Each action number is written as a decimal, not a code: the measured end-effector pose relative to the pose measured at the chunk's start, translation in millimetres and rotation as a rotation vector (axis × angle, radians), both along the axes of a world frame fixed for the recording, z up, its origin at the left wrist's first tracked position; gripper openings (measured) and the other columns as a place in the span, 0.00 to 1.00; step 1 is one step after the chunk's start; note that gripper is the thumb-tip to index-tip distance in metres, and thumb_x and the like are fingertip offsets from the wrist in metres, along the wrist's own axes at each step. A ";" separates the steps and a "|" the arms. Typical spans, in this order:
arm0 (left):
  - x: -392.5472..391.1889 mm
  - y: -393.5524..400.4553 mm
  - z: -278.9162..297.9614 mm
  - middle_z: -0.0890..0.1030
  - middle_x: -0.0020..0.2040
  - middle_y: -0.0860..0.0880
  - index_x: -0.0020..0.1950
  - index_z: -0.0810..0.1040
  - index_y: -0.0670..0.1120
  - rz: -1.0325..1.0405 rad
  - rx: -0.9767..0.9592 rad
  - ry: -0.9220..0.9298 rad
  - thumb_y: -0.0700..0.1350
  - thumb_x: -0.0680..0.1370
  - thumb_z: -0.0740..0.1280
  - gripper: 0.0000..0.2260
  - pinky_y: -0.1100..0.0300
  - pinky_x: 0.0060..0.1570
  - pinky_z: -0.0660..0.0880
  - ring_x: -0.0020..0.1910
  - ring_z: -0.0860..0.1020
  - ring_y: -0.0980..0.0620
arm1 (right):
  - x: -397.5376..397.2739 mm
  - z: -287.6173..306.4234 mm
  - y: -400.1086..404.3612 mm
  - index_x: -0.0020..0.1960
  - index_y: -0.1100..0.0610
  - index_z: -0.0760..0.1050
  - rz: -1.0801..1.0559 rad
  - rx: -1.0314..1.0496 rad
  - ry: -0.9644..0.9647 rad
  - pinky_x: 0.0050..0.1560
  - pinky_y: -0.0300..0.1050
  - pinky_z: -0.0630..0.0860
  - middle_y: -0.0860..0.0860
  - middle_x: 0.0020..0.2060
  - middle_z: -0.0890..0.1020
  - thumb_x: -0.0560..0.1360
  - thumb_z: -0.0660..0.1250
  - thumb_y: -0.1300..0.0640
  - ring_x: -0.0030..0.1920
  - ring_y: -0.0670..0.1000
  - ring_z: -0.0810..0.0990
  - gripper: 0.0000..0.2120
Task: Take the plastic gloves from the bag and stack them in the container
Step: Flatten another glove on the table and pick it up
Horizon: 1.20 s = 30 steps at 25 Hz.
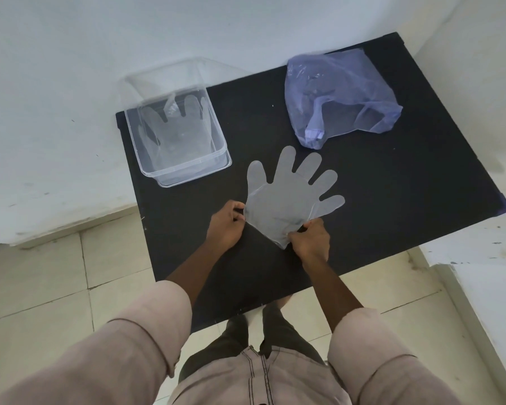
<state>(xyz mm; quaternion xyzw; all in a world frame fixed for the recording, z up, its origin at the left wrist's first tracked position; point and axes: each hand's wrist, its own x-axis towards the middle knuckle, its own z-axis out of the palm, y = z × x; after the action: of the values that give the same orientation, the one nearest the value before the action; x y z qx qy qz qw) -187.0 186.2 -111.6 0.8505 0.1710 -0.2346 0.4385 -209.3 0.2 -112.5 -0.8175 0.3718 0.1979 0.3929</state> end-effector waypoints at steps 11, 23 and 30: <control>-6.7 8.1 -8.2 0.81 0.45 0.49 0.67 0.73 0.47 0.087 -0.021 0.028 0.37 0.77 0.66 0.18 0.51 0.59 0.76 0.52 0.79 0.49 | -5.8 -5.2 -3.1 0.46 0.56 0.77 0.234 -0.046 0.202 0.40 0.47 0.79 0.53 0.41 0.83 0.71 0.69 0.43 0.40 0.53 0.83 0.16; -32.4 11.8 -15.4 0.77 0.50 0.48 0.65 0.72 0.49 -0.007 0.078 -0.149 0.39 0.76 0.70 0.19 0.57 0.49 0.79 0.44 0.79 0.51 | -0.2 15.6 -9.4 0.39 0.61 0.78 -0.062 0.399 0.221 0.27 0.39 0.64 0.55 0.29 0.81 0.71 0.66 0.61 0.25 0.48 0.71 0.04; -37.9 5.5 -13.2 0.76 0.52 0.52 0.65 0.75 0.52 -0.221 0.181 -0.240 0.41 0.75 0.71 0.20 0.68 0.42 0.70 0.44 0.76 0.55 | 4.0 31.1 -32.8 0.40 0.60 0.78 -0.060 0.537 0.280 0.31 0.40 0.67 0.52 0.28 0.81 0.72 0.68 0.59 0.28 0.46 0.71 0.04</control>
<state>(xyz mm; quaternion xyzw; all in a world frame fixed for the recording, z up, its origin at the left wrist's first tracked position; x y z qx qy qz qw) -225.0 191.7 -124.8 0.9221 0.0433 -0.1617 0.3490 -205.3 -32.6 -81.4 -0.6378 0.3808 0.3881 0.5456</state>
